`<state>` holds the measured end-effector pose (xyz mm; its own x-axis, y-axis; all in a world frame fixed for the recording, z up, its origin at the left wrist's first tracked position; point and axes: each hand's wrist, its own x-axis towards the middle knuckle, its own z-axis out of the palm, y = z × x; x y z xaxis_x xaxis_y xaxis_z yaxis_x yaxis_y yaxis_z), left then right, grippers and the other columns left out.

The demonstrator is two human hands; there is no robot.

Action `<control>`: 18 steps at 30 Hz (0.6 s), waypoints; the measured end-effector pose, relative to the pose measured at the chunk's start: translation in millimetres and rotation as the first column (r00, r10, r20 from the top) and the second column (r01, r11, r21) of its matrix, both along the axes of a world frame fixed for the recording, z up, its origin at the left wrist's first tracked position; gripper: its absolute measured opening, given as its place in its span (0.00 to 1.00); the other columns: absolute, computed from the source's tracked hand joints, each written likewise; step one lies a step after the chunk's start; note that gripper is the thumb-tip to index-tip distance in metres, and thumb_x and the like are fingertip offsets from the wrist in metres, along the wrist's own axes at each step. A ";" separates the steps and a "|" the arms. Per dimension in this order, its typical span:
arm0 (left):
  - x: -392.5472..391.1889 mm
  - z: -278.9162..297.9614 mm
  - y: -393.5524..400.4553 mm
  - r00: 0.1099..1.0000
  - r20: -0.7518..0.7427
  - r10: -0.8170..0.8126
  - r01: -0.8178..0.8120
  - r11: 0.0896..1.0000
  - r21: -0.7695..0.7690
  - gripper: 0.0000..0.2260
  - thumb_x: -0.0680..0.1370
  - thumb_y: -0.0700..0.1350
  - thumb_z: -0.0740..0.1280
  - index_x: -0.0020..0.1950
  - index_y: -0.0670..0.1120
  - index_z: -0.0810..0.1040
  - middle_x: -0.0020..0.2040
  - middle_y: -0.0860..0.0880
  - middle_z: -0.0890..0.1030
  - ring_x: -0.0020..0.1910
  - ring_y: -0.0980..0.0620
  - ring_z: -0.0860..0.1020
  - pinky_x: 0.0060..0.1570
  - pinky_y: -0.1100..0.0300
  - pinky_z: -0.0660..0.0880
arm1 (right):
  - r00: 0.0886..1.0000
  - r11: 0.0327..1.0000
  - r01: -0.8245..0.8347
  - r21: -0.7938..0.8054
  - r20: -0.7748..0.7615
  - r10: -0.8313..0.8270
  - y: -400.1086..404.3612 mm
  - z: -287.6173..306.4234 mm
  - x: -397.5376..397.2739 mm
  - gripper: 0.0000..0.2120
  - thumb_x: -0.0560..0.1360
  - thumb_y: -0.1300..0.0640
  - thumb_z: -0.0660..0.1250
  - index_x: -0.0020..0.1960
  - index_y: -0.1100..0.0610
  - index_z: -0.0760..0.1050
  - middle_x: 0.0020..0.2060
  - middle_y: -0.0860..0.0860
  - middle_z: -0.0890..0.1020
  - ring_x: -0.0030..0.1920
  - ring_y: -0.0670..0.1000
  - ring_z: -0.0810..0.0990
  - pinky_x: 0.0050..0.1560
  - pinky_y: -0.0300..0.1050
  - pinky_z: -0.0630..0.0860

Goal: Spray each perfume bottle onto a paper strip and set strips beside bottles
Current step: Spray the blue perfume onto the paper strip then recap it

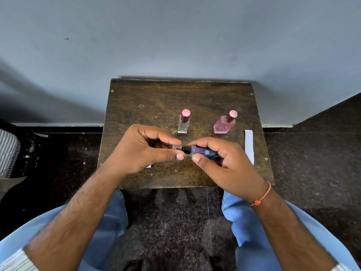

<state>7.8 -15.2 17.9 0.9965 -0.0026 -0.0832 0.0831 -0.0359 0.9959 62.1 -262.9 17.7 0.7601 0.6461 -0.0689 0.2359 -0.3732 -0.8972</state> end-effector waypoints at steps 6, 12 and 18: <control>-0.7 -0.6 1.3 0.997 0.001 -0.071 0.071 0.995 0.074 0.11 0.66 0.43 0.83 0.47 0.50 0.91 0.41 0.51 0.90 0.34 0.40 0.82 0.37 0.55 0.77 | 0.984 0.998 -0.050 -0.031 0.172 0.055 -5.0 1.3 5.2 0.14 0.81 0.56 0.76 0.65 0.54 0.86 0.56 0.43 0.89 0.57 0.43 0.87 0.57 0.40 0.81; -2.1 1.0 -1.1 0.989 0.066 -0.131 0.126 0.989 0.074 0.13 0.67 0.36 0.82 0.50 0.42 0.88 0.38 0.60 0.87 0.33 0.64 0.81 0.37 0.72 0.75 | 0.977 0.995 -0.093 -0.020 0.189 0.095 -7.7 3.0 7.4 0.15 0.81 0.55 0.75 0.66 0.55 0.86 0.56 0.43 0.89 0.57 0.41 0.87 0.57 0.35 0.78; -3.4 -1.2 -2.1 0.986 0.104 -0.126 0.119 0.990 0.074 0.13 0.66 0.36 0.82 0.50 0.41 0.88 0.38 0.59 0.87 0.34 0.63 0.81 0.37 0.71 0.75 | 0.995 0.995 -0.093 0.027 0.040 0.092 -9.4 -0.9 4.4 0.13 0.81 0.56 0.75 0.65 0.55 0.86 0.49 0.41 0.89 0.47 0.39 0.85 0.50 0.33 0.76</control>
<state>4.4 -17.3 16.6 0.9921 -0.1234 0.0212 -0.0344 -0.1060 0.9938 66.6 -272.3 16.8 0.6986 0.7152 -0.0215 0.3028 -0.3227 -0.8968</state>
